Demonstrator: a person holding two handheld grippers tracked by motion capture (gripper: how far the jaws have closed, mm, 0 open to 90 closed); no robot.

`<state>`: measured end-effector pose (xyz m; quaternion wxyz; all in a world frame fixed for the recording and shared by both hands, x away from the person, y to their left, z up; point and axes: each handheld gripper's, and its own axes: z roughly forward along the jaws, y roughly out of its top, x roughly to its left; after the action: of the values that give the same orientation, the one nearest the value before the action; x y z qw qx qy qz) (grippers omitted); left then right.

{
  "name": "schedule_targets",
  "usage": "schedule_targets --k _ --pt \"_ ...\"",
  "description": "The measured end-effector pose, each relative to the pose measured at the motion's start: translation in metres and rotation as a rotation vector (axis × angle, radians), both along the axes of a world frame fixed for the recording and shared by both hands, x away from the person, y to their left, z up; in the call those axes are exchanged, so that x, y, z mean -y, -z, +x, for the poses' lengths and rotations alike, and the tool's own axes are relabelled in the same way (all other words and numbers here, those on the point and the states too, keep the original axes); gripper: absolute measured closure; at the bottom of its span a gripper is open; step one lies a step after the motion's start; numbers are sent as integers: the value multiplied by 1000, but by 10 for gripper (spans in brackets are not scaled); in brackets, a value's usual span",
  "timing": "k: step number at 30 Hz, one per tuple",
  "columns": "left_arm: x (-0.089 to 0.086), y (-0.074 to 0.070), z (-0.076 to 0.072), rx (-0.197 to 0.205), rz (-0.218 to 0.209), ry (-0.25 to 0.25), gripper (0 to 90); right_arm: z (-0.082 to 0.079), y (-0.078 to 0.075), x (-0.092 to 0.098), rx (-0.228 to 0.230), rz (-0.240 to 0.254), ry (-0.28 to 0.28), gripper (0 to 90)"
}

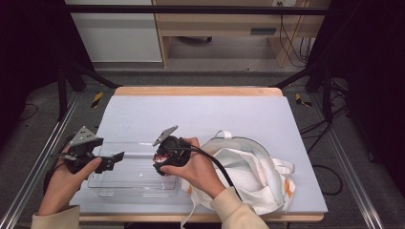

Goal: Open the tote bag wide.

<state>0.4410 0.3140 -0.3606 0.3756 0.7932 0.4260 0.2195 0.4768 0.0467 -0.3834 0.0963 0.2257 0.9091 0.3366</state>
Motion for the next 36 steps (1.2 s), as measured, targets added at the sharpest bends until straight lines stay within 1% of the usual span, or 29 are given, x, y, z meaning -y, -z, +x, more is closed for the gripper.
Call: schedule_targets --k 10,12,15,19,23,27,30,34,36 --pt "1 0 0 1 -1 3 76 2 7 -3 -2 -22 1 258" --pt "0 0 0 1 -1 2 76 2 9 -3 0 -20 -3 258" --pt "1 0 0 -1 0 4 76 2 8 -3 -1 -21 -3 258" --pt "2 0 0 1 -1 4 76 1 7 -4 9 -29 -5 258" --pt "2 0 0 0 2 5 76 1 8 -5 7 -35 -2 258" --pt "2 1 0 -1 2 7 76 1 8 -5 4 -31 3 258" --pt "3 0 0 0 1 10 76 2 9 -6 7 -27 -12 258" --pt "3 1 0 -1 3 13 76 3 13 -7 1 -54 -8 258" --pt "3 1 0 -1 2 13 76 3 14 -6 -2 -54 -5 258"
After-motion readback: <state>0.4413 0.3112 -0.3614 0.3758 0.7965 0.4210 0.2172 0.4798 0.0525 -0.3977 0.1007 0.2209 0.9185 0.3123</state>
